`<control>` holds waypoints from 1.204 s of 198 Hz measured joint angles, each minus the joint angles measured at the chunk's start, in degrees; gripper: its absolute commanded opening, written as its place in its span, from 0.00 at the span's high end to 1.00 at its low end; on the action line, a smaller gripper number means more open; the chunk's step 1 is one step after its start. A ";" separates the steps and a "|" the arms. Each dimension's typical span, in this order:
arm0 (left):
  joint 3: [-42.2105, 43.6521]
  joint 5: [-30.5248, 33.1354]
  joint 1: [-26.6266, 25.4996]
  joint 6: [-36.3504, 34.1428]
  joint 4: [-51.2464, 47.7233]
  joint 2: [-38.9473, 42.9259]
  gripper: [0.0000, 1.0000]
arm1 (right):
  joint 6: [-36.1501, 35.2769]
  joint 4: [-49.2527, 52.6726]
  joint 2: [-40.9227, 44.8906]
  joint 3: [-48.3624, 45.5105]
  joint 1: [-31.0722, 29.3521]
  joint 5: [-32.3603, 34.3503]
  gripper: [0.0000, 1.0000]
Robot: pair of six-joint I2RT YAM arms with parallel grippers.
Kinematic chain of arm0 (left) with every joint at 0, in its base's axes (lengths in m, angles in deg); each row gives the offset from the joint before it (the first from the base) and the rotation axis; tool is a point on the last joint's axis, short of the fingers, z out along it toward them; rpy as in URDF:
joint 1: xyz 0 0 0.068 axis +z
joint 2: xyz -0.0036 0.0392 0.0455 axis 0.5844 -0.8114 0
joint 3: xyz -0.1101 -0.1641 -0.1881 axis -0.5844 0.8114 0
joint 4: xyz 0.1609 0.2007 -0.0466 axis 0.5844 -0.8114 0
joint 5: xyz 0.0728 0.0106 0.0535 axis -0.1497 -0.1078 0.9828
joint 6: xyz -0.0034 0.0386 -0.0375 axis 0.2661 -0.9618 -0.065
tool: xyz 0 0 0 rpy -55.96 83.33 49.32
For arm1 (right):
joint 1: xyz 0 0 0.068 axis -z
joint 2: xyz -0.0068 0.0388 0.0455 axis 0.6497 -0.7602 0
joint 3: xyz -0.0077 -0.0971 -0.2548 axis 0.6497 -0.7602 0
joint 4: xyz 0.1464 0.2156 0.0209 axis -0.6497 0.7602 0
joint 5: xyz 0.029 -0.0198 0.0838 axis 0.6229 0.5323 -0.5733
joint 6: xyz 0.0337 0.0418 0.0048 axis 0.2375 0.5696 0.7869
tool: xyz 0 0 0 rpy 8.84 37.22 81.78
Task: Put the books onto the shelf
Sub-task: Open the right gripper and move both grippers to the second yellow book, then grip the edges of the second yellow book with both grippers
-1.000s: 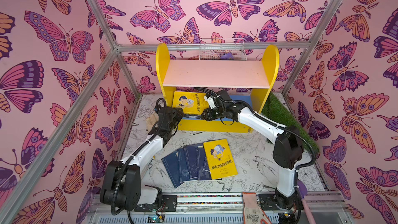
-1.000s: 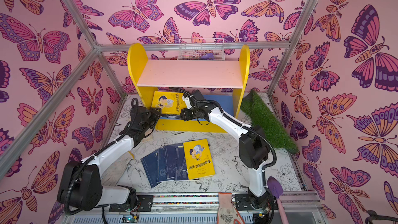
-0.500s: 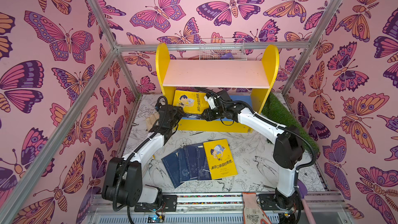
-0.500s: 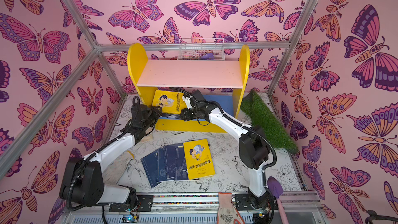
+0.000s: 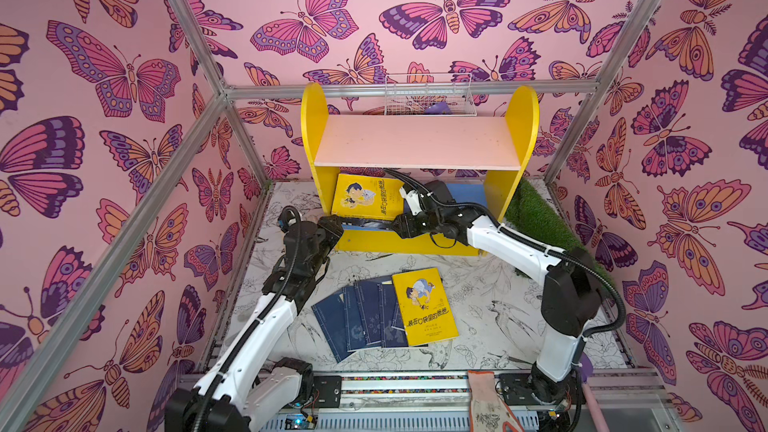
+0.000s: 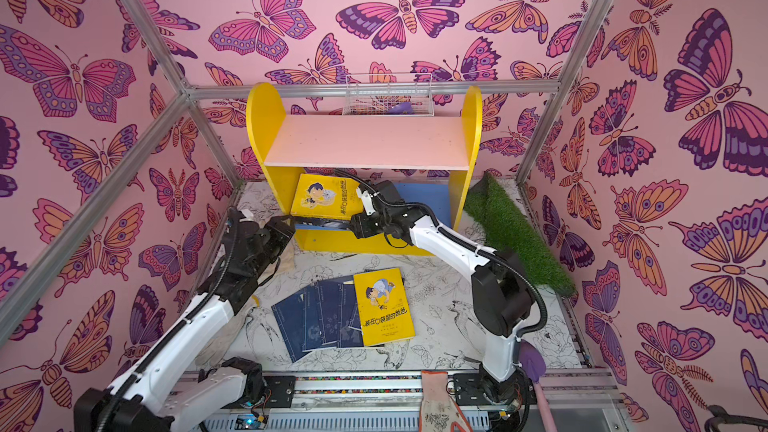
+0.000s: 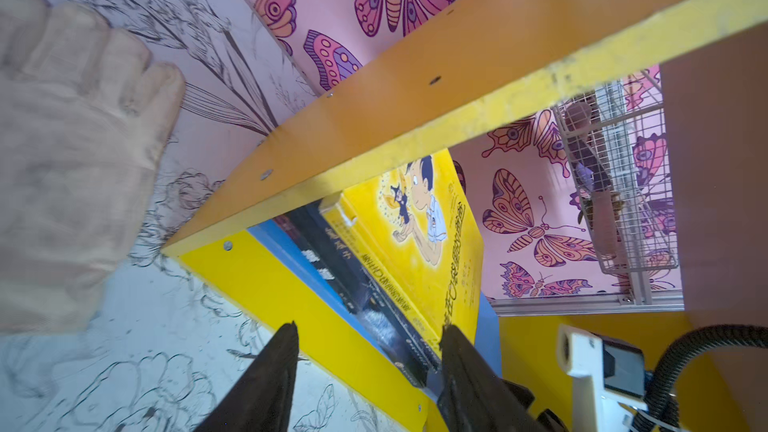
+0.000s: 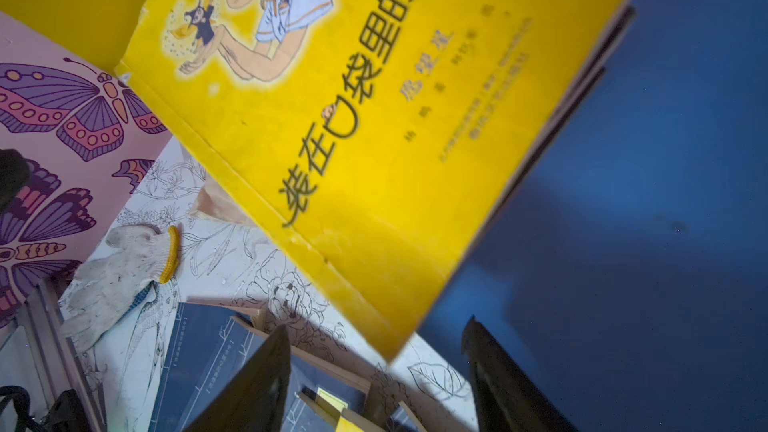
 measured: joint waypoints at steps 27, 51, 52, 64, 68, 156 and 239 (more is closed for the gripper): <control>4.90 -0.26 -0.74 -2.78 -3.76 4.52 0.40 | -0.13 -3.08 9.40 -7.78 0.11 4.72 0.29; 8.79 -3.37 -4.46 -7.37 -6.23 4.42 0.31 | -0.15 -3.39 19.08 -15.34 0.24 6.97 0.28; 8.85 -3.50 -4.61 -7.54 -6.27 4.35 0.31 | -0.15 -3.37 19.30 -15.54 0.26 7.04 0.28; 9.73 -6.03 -7.17 -10.71 -7.04 2.95 0.27 | -0.15 -2.27 22.71 -19.19 0.24 6.86 0.28; 9.79 -6.88 -8.04 -11.50 -7.30 2.43 0.25 | -0.17 -1.92 23.52 -20.48 0.24 6.71 0.28; 3.17 -23.63 -22.38 -27.41 -9.05 -21.42 0.20 | -3.74 13.86 18.62 -35.30 0.24 -1.55 0.30; -2.86 -25.66 -23.93 -31.01 -8.68 -31.71 0.25 | -4.55 7.78 8.70 -34.77 0.57 -12.52 0.33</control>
